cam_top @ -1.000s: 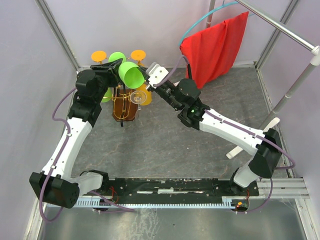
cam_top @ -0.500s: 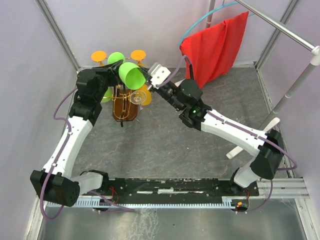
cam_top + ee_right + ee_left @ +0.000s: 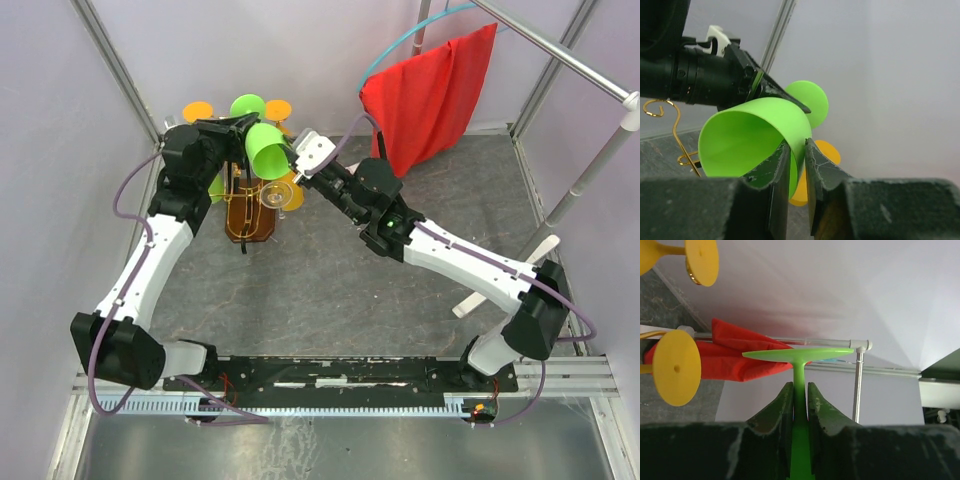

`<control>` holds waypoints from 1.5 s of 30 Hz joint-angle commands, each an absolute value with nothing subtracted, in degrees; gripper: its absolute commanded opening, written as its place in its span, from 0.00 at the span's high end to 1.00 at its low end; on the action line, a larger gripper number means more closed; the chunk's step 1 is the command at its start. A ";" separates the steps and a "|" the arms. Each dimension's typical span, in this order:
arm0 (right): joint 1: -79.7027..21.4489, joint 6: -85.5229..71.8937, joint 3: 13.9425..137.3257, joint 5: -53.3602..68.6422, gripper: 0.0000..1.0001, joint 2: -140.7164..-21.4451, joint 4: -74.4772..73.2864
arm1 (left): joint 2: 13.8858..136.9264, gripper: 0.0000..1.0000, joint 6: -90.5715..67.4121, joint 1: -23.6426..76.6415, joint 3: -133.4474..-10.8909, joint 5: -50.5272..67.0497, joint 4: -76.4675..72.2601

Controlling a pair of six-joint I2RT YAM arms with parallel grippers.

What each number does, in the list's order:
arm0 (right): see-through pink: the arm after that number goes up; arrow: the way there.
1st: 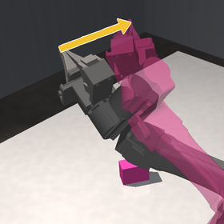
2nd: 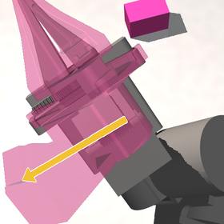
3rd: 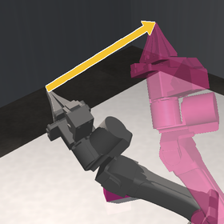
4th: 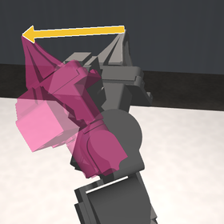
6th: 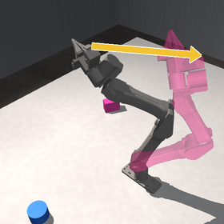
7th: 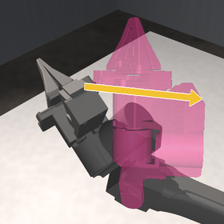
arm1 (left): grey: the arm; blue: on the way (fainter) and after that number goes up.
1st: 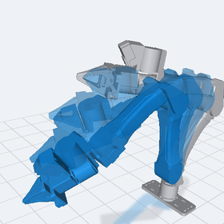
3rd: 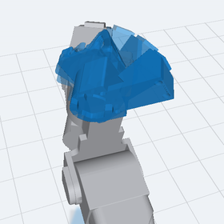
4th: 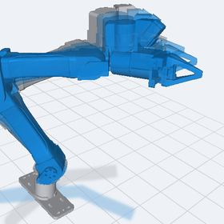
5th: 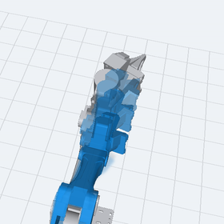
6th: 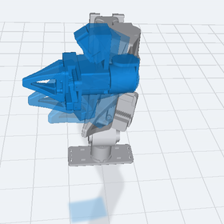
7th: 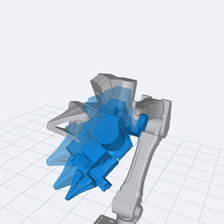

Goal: Place the wine glass upside down on the wine glass rack
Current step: Turn the wine glass upside down at the wine rack.

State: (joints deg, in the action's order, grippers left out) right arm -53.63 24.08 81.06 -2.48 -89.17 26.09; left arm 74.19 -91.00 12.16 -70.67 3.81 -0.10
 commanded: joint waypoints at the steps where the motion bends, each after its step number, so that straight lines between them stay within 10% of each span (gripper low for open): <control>1: -54.29 25.34 79.95 -3.89 0.74 -85.57 24.51 | 74.79 0.97 -81.41 11.75 -76.15 7.67 -5.77; 18: -54.24 26.14 71.45 -14.08 0.30 -77.70 17.25 | 72.43 0.97 -52.22 4.23 -84.38 9.91 -2.22; 28: -53.54 25.73 74.25 -18.28 0.27 -78.79 11.64 | 59.44 0.97 -19.33 4.20 -79.99 3.86 12.04; 45: -51.77 23.83 76.46 -15.54 0.26 -81.98 8.81 | 39.26 0.97 -13.23 4.21 -58.91 4.26 19.40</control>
State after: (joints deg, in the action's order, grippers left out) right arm -52.27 25.06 73.43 -16.58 -81.87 8.01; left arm 42.70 -15.16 4.25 -63.88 4.60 21.32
